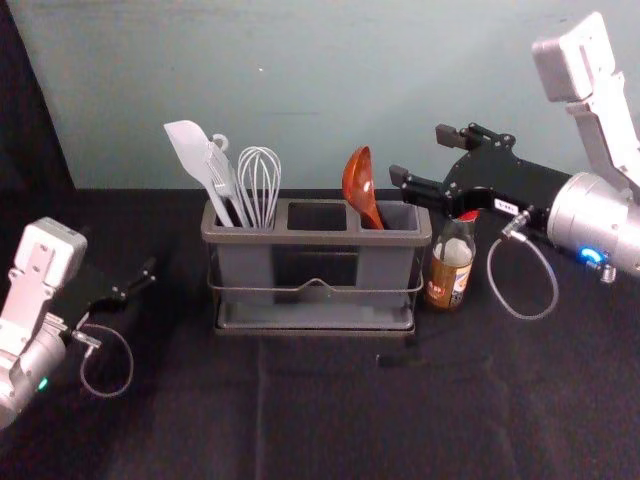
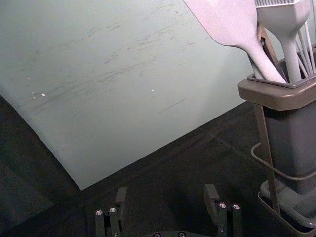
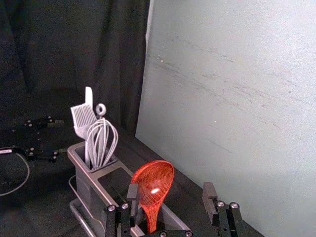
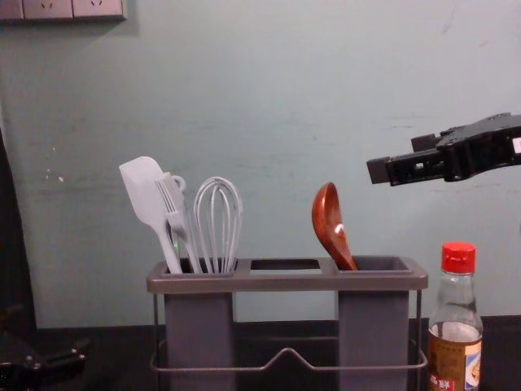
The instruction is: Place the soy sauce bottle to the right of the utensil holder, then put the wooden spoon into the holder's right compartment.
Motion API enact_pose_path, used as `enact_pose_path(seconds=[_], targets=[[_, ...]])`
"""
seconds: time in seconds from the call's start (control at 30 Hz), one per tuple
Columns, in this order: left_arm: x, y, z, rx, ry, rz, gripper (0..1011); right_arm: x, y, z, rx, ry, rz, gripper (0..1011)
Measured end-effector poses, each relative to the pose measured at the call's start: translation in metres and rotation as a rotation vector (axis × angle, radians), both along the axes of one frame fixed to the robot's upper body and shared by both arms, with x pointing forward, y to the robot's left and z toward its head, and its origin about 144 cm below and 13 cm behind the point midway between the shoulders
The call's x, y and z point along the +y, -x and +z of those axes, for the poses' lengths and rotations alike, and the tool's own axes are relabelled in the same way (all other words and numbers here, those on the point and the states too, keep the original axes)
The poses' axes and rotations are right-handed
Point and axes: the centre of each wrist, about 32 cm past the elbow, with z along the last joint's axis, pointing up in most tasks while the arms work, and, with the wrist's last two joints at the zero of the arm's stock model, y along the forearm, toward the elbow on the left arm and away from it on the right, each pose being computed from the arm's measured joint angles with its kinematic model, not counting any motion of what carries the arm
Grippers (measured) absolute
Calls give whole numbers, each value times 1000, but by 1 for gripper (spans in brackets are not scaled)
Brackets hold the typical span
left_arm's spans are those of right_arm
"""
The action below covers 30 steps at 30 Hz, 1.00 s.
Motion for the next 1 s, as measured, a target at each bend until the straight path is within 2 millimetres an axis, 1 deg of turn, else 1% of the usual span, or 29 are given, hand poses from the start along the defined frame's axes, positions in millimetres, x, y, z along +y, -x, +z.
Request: enact_pose_path(seconds=[0.2, 0.8, 1.0], targets=[[0, 0, 0, 0, 0, 0, 1011, 4, -1, 0, 7, 11, -3, 826], [0, 0, 0, 0, 0, 0, 1011, 13, -21, -28, 98, 38, -9, 825], [0, 0, 0, 0, 0, 0, 1011, 14, -23, -30, 102, 42, -4, 826]])
